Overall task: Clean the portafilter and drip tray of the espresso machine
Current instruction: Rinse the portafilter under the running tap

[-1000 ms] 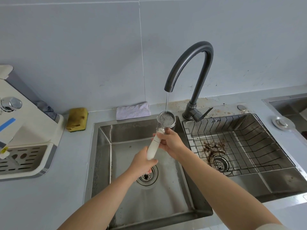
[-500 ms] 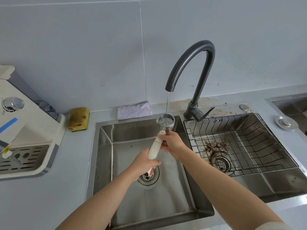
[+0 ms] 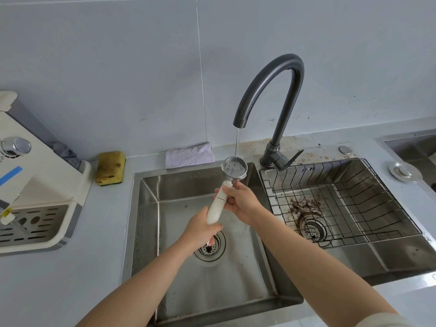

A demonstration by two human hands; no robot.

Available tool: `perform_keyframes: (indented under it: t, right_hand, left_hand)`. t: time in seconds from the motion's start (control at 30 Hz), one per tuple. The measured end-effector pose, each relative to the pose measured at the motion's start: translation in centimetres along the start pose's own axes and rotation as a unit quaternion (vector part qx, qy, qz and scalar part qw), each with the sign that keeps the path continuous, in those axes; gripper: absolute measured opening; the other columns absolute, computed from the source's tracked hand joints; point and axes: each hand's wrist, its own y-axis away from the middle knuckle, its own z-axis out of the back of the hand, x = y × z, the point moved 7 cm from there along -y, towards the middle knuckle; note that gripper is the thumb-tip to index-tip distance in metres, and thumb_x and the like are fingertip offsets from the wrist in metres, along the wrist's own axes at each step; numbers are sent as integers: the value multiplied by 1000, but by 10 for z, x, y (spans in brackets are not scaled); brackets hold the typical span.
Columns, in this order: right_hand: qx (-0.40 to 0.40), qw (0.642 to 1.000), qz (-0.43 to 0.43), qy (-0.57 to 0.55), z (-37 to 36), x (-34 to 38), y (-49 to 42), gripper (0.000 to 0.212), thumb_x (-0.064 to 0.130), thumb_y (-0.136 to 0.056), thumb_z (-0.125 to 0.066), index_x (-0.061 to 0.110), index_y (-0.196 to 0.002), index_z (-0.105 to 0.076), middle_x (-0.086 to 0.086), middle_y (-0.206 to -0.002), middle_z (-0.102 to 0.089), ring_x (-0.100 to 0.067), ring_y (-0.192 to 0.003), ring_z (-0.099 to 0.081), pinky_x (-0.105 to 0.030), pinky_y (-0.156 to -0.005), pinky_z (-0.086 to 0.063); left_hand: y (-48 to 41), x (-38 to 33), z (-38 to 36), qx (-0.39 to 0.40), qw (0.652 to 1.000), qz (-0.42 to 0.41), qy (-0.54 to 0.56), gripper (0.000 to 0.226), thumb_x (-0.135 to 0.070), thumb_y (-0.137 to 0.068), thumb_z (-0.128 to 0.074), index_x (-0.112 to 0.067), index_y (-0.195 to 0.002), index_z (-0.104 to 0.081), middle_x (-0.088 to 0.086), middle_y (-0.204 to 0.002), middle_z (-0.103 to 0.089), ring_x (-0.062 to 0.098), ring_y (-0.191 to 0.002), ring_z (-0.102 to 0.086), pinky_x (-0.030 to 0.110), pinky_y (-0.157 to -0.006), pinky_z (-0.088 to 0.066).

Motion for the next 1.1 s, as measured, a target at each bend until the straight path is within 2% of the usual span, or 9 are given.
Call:
perform_keyframes:
  t: [0.17, 0.27, 0.33, 0.47, 0.6, 0.7, 0.83, 0.93, 1.1]
  right_hand:
    - [17, 998, -17, -58, -14, -5, 2, 11, 3, -95, -42, 11, -92, -48, -11, -91, -59, -23, -79, -61, -32, -72, -55]
    - [16, 998, -19, -65, -21, -7, 1, 8, 3, -96, -40, 7, -100, -46, -11, -92, -56, -23, -81, -60, -39, -83, -48]
    - [11, 997, -17, -73, -26, -8, 0, 18, 3, -96, -39, 4, -114, -43, -12, -91, -55, -23, -81, -59, -39, -87, -46]
    - [7, 994, -11, -105, -39, -8, -1, 33, 4, -98, -36, -6, -129, -36, -14, -93, -54, -28, -86, -60, -39, -88, -45]
    - [4, 990, -28, -136, -49, -9, -1, 31, 4, -99, -32, -4, -128, -36, -29, -133, -45, -41, -124, -47, -41, -88, -45]
    - [0, 987, -38, -153, -54, -9, -2, 32, 4, -99, -31, -4, -129, -35, -30, -129, -46, -41, -120, -49, -42, -88, -45]
    - [12, 986, -48, -162, -59, -8, -1, 19, 5, -99, -31, 2, -116, -40, -31, -130, -46, -43, -121, -48, -44, -86, -45]
    - [22, 984, -47, -172, -62, -7, -1, 20, 6, -99, -30, 2, -117, -40, -31, -129, -48, -43, -121, -48, -44, -85, -44]
    - [37, 981, -45, -183, -68, -5, -1, 18, 5, -99, -28, 0, -102, -45, -31, -124, -50, -43, -122, -47, -45, -88, -44]
  left_hand:
    - [-2, 4, 15, -60, 995, -13, -83, 20, -12, -79, -58, -23, -78, -42, 2, -72, -49, 14, -42, -51, 24, -38, -45]
    - [2, 2, 23, -79, 986, -14, -143, 17, -13, -79, -57, -13, -93, -48, 4, -76, -52, 24, -61, -57, 40, -54, -54]
    - [5, 0, 30, -107, 974, -13, -200, 20, -16, -80, -56, -14, -98, -48, 2, -78, -54, 20, -63, -54, 32, -50, -46]
    - [14, -12, 42, -164, 932, -33, -323, 28, -20, -85, -53, -13, -112, -47, 9, -94, -63, 28, -80, -61, 29, -59, -41]
    - [22, -22, 51, -216, 869, -68, -440, 25, -21, -90, -49, -11, -111, -42, 9, -99, -66, 30, -85, -65, 30, -57, -39]
    - [29, -26, 52, -241, 831, -72, -497, 27, -20, -91, -47, -11, -116, -41, 6, -105, -64, 28, -87, -66, 30, -56, -38]
    - [37, -36, 55, -280, 804, -82, -518, 31, -12, -85, -57, -5, -114, -50, 11, -93, -66, 29, -73, -68, 29, -52, -46]
    - [46, -48, 56, -320, 753, -106, -565, 41, -15, -44, -89, -7, -79, -68, 4, -52, -60, 17, -34, -55, 18, -30, -35]
    - [51, -55, 57, -368, 708, -116, -591, 36, -14, -40, -90, -8, -68, -69, 1, -44, -54, 13, -30, -49, 15, -29, -31]
